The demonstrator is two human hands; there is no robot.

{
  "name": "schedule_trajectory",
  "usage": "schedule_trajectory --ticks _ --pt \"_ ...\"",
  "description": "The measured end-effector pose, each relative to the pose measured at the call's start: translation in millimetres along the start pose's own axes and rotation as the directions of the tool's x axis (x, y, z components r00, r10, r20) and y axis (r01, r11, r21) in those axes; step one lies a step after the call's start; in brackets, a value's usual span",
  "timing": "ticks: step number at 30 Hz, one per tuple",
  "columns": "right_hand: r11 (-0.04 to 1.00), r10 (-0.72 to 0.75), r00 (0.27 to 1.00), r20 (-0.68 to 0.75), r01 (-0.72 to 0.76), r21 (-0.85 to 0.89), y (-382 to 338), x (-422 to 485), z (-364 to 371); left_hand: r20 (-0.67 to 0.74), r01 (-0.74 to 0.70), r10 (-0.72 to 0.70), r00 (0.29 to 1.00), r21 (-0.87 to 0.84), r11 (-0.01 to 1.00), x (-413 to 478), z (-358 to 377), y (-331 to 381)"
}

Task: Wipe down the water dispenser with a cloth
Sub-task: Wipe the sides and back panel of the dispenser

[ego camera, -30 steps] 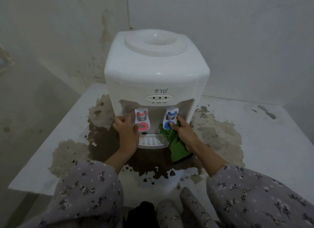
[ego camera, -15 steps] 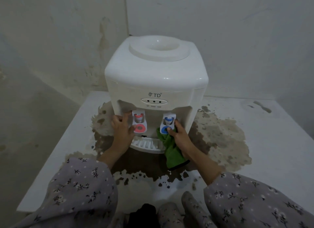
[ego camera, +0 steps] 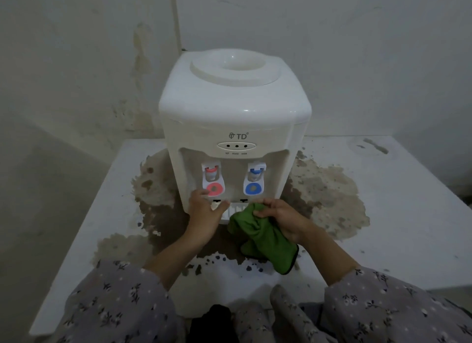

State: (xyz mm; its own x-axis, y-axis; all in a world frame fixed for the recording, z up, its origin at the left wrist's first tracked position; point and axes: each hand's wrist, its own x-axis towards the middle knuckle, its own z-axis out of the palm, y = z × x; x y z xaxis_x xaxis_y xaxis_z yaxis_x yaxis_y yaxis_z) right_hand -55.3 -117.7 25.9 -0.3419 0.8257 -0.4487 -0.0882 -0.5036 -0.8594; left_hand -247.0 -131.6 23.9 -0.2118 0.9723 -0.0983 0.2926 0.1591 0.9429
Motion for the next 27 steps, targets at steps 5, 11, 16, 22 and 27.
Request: schedule_trajectory --ticks 5,11,16,22,27 --pt "0.92 -0.25 0.965 0.078 0.212 0.33 -14.6 -12.1 18.6 0.437 -0.025 0.062 0.897 -0.091 0.996 -14.3 -15.4 24.1" --pt "0.828 -0.388 0.921 0.042 0.329 0.453 -35.3 -17.9 38.6 0.544 -0.189 0.16 0.824 -0.003 0.982 -9.9 -21.5 38.4" --pt "0.863 -0.451 0.892 0.006 0.435 0.256 -45.1 -23.6 46.8 0.442 -0.315 0.29 0.849 -0.018 0.949 -4.2 -20.5 43.5" --pt "0.795 -0.602 0.794 -0.082 0.606 0.032 -66.1 -35.7 51.1 0.296 -0.314 0.358 0.886 -0.186 0.931 -5.7 -20.1 57.0" --pt "0.706 -0.705 0.696 -0.139 0.669 -0.231 -75.2 -38.9 62.7 0.135 -0.308 0.307 0.942 -0.013 0.951 -6.8 -18.3 57.2"
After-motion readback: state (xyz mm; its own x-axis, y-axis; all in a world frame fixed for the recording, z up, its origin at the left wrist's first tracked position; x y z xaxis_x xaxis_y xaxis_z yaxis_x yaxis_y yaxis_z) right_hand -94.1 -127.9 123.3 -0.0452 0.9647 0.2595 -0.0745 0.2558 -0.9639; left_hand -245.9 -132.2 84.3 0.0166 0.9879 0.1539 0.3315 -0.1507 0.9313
